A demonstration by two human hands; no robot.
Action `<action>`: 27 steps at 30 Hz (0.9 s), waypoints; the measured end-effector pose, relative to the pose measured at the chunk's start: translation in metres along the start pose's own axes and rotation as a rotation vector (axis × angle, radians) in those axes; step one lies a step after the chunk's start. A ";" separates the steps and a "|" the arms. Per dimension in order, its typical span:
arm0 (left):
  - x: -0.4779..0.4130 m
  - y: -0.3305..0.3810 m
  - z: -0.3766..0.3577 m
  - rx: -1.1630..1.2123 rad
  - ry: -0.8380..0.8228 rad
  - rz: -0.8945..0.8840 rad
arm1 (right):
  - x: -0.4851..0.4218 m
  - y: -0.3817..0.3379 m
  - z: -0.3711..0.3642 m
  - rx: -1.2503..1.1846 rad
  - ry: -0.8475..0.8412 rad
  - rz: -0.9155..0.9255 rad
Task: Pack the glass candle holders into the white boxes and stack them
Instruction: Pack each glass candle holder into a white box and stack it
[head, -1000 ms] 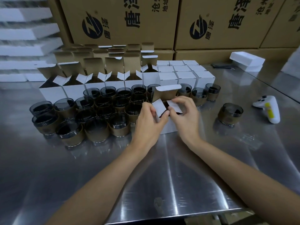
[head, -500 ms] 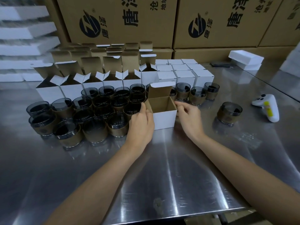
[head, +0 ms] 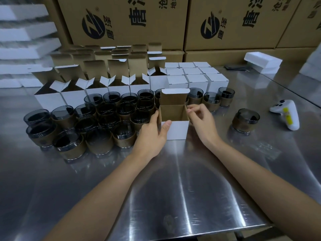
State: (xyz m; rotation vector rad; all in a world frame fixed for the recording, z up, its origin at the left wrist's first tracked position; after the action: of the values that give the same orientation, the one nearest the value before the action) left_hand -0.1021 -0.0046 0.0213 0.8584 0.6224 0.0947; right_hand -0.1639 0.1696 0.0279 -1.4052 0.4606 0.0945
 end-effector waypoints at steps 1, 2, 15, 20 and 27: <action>0.000 0.000 -0.001 0.004 -0.004 -0.002 | 0.000 -0.001 -0.002 -0.054 -0.032 0.001; 0.000 0.000 -0.001 0.011 -0.008 -0.004 | 0.001 -0.004 -0.004 -0.079 -0.065 0.038; 0.003 -0.005 -0.006 0.022 -0.015 0.084 | -0.002 -0.002 -0.009 0.070 -0.227 0.027; 0.007 -0.002 -0.008 -0.072 -0.046 0.058 | -0.004 0.001 -0.010 0.093 -0.257 0.017; 0.005 0.004 -0.001 -0.128 0.030 -0.023 | -0.003 -0.002 -0.005 0.127 -0.222 0.125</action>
State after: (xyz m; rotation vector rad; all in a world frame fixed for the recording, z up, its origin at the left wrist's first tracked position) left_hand -0.0980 0.0002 0.0216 0.7274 0.6470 0.1255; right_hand -0.1670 0.1645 0.0307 -1.2241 0.3626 0.3147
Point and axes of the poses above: each hand's wrist, its own x-axis away from the middle knuckle, its own z-axis out of the back of the hand, y = z × x, the point moved 7 cm from there along -x, towards the middle knuckle, and after that the axes turned 15 degrees about y, right-handed, at the moved point
